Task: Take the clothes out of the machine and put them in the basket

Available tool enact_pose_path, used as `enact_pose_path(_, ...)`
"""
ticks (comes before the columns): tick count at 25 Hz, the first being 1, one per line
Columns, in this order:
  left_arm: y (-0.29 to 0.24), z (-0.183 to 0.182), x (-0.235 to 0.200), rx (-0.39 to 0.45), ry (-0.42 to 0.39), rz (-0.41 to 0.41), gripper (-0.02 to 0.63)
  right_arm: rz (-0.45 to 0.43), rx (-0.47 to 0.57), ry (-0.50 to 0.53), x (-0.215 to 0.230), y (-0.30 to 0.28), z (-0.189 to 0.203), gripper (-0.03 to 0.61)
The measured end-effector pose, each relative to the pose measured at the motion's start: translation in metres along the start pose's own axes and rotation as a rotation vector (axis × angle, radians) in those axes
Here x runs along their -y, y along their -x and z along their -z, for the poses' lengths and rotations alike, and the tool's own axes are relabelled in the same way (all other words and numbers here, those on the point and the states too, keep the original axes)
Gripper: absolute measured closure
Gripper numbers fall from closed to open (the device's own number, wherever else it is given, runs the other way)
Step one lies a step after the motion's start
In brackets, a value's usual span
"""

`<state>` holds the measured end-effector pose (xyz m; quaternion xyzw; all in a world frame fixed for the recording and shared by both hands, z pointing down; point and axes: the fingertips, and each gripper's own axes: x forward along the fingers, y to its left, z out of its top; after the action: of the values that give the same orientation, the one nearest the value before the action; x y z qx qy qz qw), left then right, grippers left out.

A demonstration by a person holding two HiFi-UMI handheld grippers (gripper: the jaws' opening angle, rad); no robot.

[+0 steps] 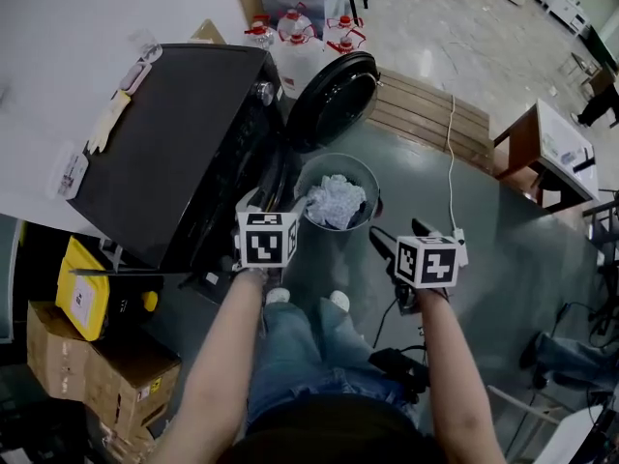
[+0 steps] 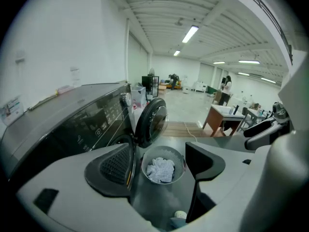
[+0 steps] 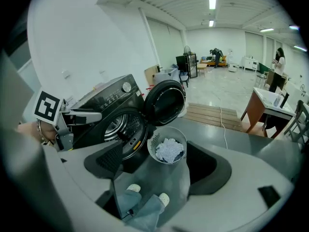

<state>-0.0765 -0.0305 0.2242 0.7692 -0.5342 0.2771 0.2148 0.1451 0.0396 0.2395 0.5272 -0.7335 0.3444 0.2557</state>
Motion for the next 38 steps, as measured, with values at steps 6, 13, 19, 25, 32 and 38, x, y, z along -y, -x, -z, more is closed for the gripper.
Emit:
enact_pose_path(6, 0.027, -0.016, -0.005, 0.061, -0.032, -0.003, 0.258, -0.014, 0.053, 0.005, -0.017, 0.017, -0.012, 0.164)
enact_pose_path(13, 0.068, -0.037, -0.011, 0.167, -0.074, 0.026, 0.258, 0.006, 0.153, 0.011, -0.042, 0.049, -0.024, 0.164)
enact_pose_path(19, 0.115, -0.057, -0.016, 0.279, -0.128, 0.045, 0.258, 0.062, 0.263, 0.08, -0.074, 0.091, -0.04, 0.164)
enact_pose_path(25, 0.165, -0.087, -0.024, 0.42, -0.11, 0.069, 0.258, 0.089, 0.407, 0.185, -0.109, 0.137, -0.068, 0.164)
enact_pose_path(32, 0.226, -0.115, -0.019, 0.589, -0.255, 0.031, 0.258, 0.152, 0.665, 0.303, -0.142, 0.204, -0.104, 0.164)
enact_pose_path(38, 0.256, -0.122, -0.018, 0.68, -0.295, 0.056, 0.258, 0.188, 0.754, 0.348, -0.167, 0.227, -0.109, 0.164)
